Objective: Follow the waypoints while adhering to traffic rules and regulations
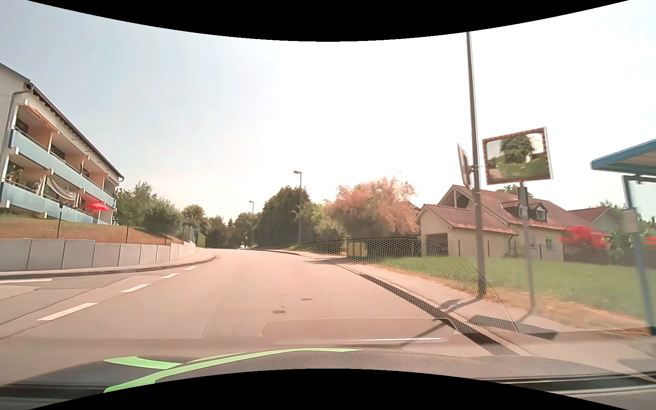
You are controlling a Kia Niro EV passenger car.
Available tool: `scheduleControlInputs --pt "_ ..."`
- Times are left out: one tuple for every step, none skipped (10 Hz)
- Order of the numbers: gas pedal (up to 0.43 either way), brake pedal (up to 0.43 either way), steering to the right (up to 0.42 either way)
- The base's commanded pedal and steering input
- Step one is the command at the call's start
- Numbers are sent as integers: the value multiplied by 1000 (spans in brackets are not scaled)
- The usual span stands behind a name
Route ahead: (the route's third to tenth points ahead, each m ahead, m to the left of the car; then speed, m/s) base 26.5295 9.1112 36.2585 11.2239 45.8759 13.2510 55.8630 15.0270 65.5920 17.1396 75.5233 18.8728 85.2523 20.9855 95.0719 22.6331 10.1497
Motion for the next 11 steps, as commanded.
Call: scheduleControlInputs --pt "449 0 -51" --pt "449 0 -50" --pt "441 0 -50" --pt "421 0 -50" --pt "421 0 -50" --pt "421 0 -50" --pt "421 0 -50" --pt "409 0 -53" --pt "378 0 -53" --pt "378 0 -53" --pt "370 0 -53"
